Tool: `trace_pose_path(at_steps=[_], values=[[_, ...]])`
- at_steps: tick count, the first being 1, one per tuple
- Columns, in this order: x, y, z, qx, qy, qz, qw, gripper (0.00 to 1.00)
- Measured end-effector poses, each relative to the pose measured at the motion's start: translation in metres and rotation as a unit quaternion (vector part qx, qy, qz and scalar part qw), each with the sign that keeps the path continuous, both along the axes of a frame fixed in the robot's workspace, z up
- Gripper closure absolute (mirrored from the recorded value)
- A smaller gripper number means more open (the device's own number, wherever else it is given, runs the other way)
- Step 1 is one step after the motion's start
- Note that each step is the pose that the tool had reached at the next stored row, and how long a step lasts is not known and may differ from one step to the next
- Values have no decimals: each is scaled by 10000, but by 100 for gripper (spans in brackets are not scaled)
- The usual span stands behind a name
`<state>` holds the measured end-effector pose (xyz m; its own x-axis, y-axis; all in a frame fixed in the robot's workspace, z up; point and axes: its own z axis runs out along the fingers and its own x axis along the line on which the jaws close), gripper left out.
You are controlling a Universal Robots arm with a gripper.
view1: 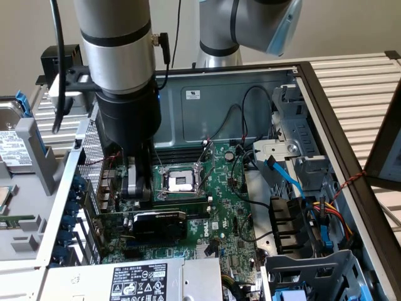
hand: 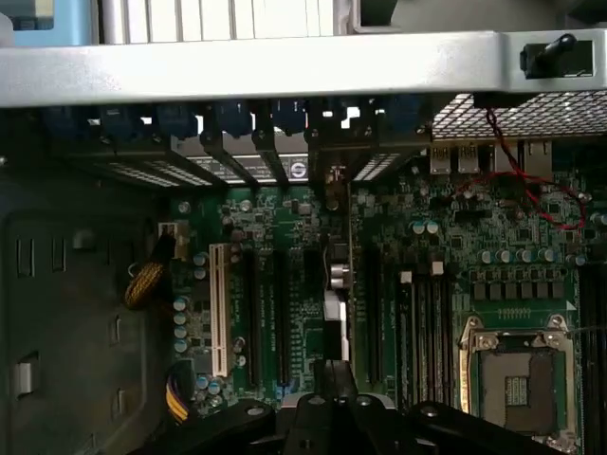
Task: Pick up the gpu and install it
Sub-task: 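Press down on the gpu until it lock into place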
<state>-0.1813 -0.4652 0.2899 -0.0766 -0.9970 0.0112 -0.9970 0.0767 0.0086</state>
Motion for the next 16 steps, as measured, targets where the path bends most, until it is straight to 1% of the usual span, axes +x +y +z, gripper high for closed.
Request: trace_pose_path(at_steps=[2,3,7,10,11,12,14,15,16], values=[[71,-1,-5,10,14,0,10000,89],[87,-1,-14,14,23,1,10000,89],[88,0,-33,43,84,1,10000,89],[88,0,-71,85,88,1,9999,89],[88,0,-85,104,89,2,9999,89],[86,0,-95,123,89,2,9999,89],[81,3,-112,182,90,2,9998,89],[74,4,-117,198,98,2,9998,89],[65,5,-124,205,108,2,9997,89]])
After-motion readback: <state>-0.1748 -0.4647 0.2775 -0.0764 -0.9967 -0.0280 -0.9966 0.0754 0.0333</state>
